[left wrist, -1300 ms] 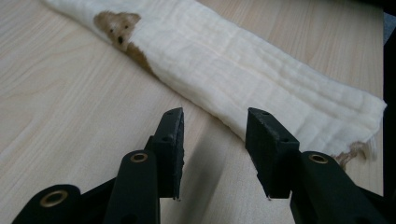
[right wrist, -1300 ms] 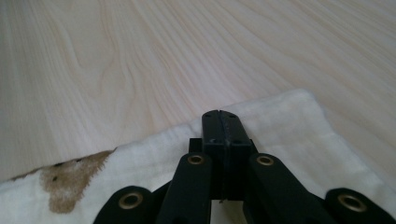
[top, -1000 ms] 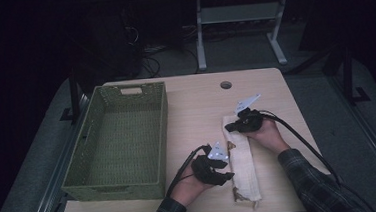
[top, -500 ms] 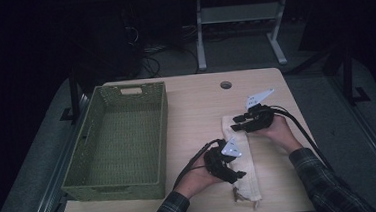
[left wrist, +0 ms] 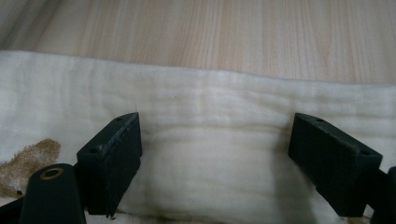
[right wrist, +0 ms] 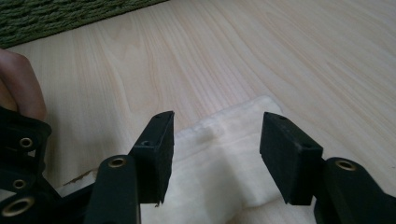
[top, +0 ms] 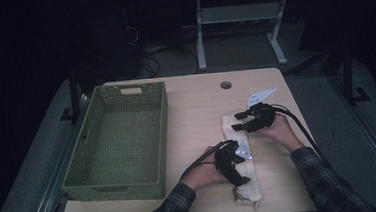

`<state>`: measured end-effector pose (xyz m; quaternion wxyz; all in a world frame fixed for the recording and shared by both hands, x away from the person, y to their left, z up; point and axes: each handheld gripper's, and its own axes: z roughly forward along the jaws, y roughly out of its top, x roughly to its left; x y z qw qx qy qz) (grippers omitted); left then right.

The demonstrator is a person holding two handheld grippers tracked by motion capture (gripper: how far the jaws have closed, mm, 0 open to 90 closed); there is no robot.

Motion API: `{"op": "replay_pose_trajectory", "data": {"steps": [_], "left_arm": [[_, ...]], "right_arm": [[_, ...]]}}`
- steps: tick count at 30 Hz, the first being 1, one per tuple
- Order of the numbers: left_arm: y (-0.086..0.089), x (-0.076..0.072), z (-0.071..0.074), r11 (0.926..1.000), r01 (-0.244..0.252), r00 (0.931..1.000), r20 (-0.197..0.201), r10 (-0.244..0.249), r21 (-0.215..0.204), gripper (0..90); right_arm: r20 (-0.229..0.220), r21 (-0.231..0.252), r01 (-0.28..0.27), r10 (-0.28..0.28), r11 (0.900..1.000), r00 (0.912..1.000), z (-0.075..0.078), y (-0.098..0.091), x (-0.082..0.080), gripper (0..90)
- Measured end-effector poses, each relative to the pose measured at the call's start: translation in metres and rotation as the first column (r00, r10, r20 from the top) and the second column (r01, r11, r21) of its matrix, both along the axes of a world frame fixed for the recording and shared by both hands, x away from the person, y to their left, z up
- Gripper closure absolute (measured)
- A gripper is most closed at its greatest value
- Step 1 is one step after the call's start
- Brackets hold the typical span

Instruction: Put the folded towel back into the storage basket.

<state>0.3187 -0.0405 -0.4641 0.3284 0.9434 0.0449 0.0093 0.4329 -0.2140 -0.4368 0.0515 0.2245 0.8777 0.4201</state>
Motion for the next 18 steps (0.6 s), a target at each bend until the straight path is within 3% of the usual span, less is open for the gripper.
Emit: {"op": "replay_pose_trajectory", "data": {"steps": [4, 6, 13, 18], "left_arm": [[0.003, 0.002, 0.001, 0.9999, -0.002, 1.0000, 0.003, 0.002, -0.010, 23.4], [0.005, 0.002, 0.002, 0.9998, -0.005, 1.0000, 0.005, 0.005, -0.018, 31.3], [0.008, -0.001, 0.006, 0.9999, 0.004, 0.9999, -0.015, -0.005, -0.009, 71.8], [0.009, -0.001, 0.007, 0.9999, 0.014, 0.9981, -0.059, -0.014, -0.003, 78.2]], "right_arm": [[0.002, -0.004, -0.005, 0.005, 1.0000, 1.0000, -0.002, 0.001, 0.001, 42.0], [-0.004, -0.005, -0.004, 0.004, 1.0000, 1.0000, -0.004, 0.002, 0.002, 41.3], [-0.004, -0.012, -0.030, 0.030, 0.9995, 0.9995, -0.009, 0.003, 0.006, 39.3], [-0.017, -0.021, -0.055, 0.055, 0.9983, 0.9984, -0.013, 0.003, 0.011, 37.6]]}}
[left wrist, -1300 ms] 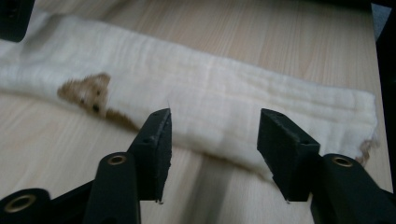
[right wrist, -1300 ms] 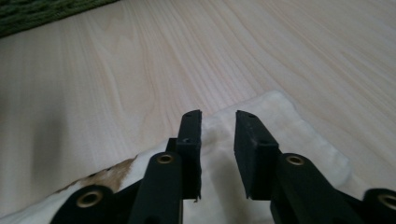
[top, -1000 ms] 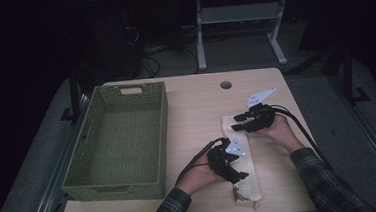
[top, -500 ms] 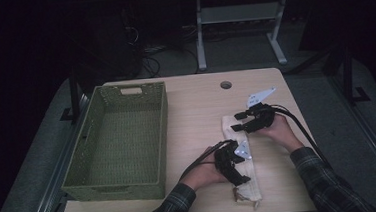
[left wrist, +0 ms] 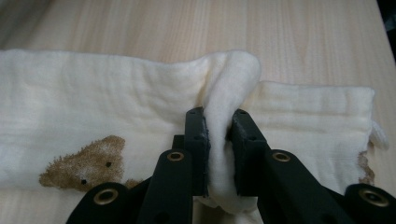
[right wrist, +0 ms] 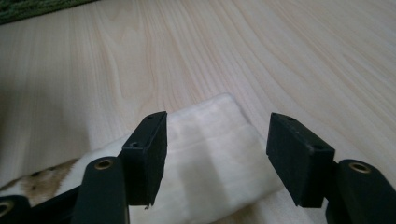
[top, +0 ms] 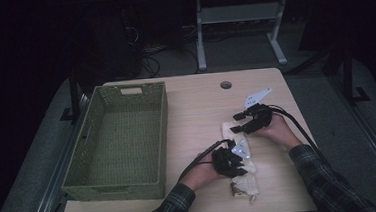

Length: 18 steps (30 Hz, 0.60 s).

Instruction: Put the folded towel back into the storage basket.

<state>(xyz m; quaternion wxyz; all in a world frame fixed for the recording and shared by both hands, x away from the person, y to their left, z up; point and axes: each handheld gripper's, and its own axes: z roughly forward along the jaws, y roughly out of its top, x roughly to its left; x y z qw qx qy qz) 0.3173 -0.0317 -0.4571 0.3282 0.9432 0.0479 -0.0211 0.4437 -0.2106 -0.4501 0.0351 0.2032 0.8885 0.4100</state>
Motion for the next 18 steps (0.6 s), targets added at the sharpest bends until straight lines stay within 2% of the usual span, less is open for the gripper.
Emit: {"op": "replay_pose_trajectory", "data": {"steps": [8, 10, 14, 17, 18], "left_arm": [[0.001, -0.002, 0.001, 0.9998, 0.021, 0.9997, -0.015, -0.021, 0.005, 78.4], [0.002, -0.002, 0.000, 0.9998, 0.021, 0.9997, -0.016, -0.021, 0.002, 78.3], [0.002, -0.001, 0.000, 0.9998, 0.022, 0.9996, -0.017, -0.022, 0.000, 78.1], [0.002, -0.001, 0.000, 0.9997, 0.022, 0.9996, -0.017, -0.022, 0.002, 78.1], [0.002, -0.002, 0.000, 0.9998, 0.022, 0.9996, -0.015, -0.022, 0.003, 78.1]], "right_arm": [[-0.006, -0.040, -0.054, 0.054, 0.9977, 0.9985, -0.011, 0.002, 0.010, 35.3], [-0.026, -0.044, -0.070, 0.069, 0.9966, 0.9973, -0.014, 0.007, 0.013, 34.9], [-0.013, -0.062, -0.091, 0.090, 0.9940, 0.9958, -0.016, 0.013, 0.018, 35.1], [-0.038, -0.089, -0.105, 0.102, 0.9904, 0.9941, -0.020, 0.016, 0.021, 36.2], [-0.040, -0.085, -0.106, 0.103, 0.9907, 0.9939, -0.021, 0.016, 0.020, 37.6]]}}
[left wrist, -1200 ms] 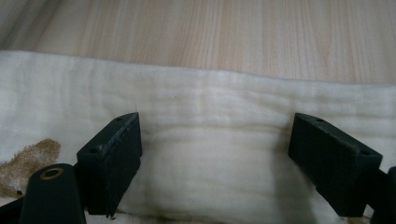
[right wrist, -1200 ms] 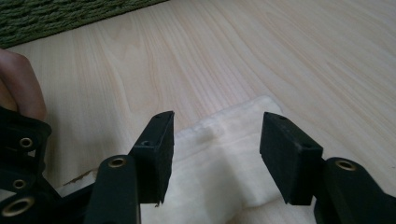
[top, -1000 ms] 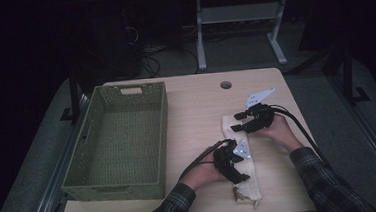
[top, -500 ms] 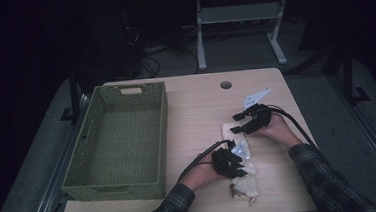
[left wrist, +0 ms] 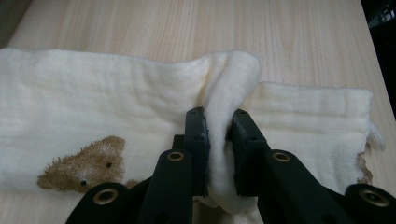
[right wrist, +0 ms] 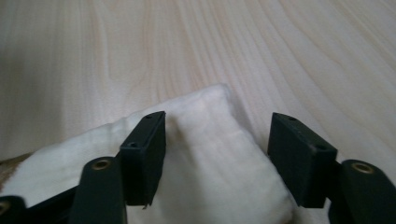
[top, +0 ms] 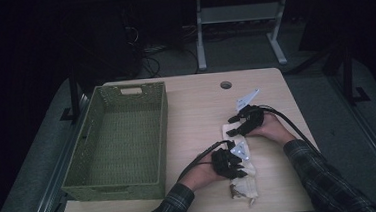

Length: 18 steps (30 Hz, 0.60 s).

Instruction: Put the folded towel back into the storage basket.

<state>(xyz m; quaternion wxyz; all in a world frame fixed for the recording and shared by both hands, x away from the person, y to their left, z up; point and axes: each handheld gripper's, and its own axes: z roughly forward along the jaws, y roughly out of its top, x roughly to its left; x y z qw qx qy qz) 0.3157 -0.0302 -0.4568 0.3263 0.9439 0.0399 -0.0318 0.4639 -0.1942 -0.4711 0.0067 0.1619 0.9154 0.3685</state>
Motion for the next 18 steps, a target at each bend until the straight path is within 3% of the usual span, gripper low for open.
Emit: {"op": "replay_pose_trajectory", "data": {"steps": [6, 10, 14, 18], "left_arm": [[0.000, 0.001, 0.000, 1.0000, -0.001, 1.0000, -0.006, 0.001, 0.000, 78.1], [0.000, 0.001, 0.000, 1.0000, -0.004, 0.9999, -0.011, 0.004, -0.003, 78.1], [0.000, 0.001, 0.000, 1.0000, -0.004, 0.9999, -0.011, 0.004, -0.002, 78.1], [0.001, 0.002, -0.001, 1.0000, -0.007, 0.9999, -0.015, 0.007, -0.006, 78.3]], "right_arm": [[0.025, -0.030, -0.056, 0.056, 0.9980, 0.9981, 0.003, 0.002, -0.008, 47.5], [0.051, -0.047, -0.086, 0.089, 0.9951, 0.9947, 0.003, 0.003, -0.012, 59.0], [0.026, -0.028, -0.109, 0.109, 0.9937, 0.9937, 0.003, 0.001, -0.012, 73.3], [-0.010, -0.022, -0.104, 0.104, 0.9943, 0.9946, 0.003, 0.001, -0.013, 78.6]]}}
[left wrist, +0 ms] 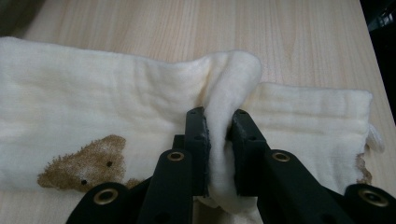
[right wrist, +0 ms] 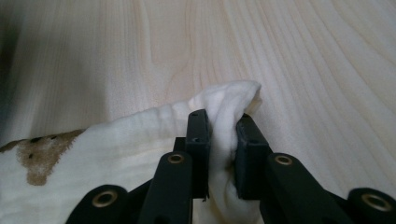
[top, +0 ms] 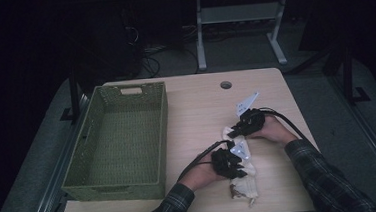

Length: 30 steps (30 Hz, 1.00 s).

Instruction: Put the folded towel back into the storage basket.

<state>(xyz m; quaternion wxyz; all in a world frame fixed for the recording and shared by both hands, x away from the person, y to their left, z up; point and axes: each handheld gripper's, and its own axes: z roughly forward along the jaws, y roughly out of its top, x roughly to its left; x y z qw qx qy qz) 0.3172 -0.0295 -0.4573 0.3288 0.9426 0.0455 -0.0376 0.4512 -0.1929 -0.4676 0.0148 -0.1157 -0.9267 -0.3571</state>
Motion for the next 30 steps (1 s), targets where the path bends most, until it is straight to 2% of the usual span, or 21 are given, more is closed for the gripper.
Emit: {"op": "replay_pose_trajectory", "data": {"steps": [6, 11, 12, 15, 18, 20, 21, 25, 26, 30], "left_arm": [[0.002, 0.000, 0.001, 0.9998, -0.012, 0.9997, -0.023, 0.011, -0.016, 79.5], [0.004, -0.001, 0.008, 0.9988, -0.020, 0.9995, -0.026, 0.019, -0.044, 79.5], [0.006, -0.001, 0.012, 0.9991, -0.017, 0.9997, -0.019, 0.016, -0.040, 79.5], [0.009, -0.003, 0.020, 0.9965, -0.034, 0.9992, -0.025, 0.032, -0.077, 79.6], [0.012, -0.005, 0.027, 0.9946, -0.046, 0.9988, -0.018, 0.045, -0.093, 79.5], [0.015, -0.007, 0.037, 0.9923, -0.057, 0.9983, -0.013, 0.056, -0.110, 79.6], [0.015, -0.007, 0.037, 0.9923, -0.057, 0.9983, -0.013, 0.056, -0.110, 79.5], [0.023, -0.007, 0.052, 0.9878, -0.083, 0.9966, -0.010, 0.082, -0.132, 79.5], [0.025, -0.007, 0.056, 0.9875, -0.083, 0.9966, -0.006, 0.083, -0.134, 79.5], [0.032, -0.007, 0.070, 0.9846, -0.095, 0.9952, 0.009, 0.098, -0.146, 79.6]], "right_arm": [[-0.032, -0.001, 0.023, -0.023, 0.9997, 0.9992, 0.001, -0.001, 0.001, 79.5], [-0.022, -0.005, 0.016, -0.016, 0.9999, 0.9996, 0.004, -0.002, 0.002, 79.7], [-0.026, 0.000, 0.028, -0.028, 0.9996, 0.9993, 0.011, -0.004, 0.000, 79.8], [-0.002, 0.012, 0.023, -0.023, 0.9997, 0.9997, 0.018, -0.006, 0.000, 79.8], [0.015, 0.020, 0.019, -0.019, 0.9996, 0.9997, 0.027, -0.007, -0.002, 79.9], [0.009, 0.026, 0.028, -0.029, 0.9993, 0.9996, 0.034, -0.006, -0.004, 79.9], [0.009, 0.026, 0.028, -0.029, 0.9993, 0.9996, 0.034, -0.006, -0.004, 79.9], [0.037, 0.050, 0.027, -0.028, 0.9984, 0.9989, 0.048, -0.005, -0.004, 80.0], [0.030, 0.046, 0.032, -0.034, 0.9984, 0.9990, 0.050, -0.005, -0.004, 80.0], [0.047, 0.053, 0.030, -0.032, 0.9982, 0.9984, 0.060, -0.003, -0.004, 80.2]]}}
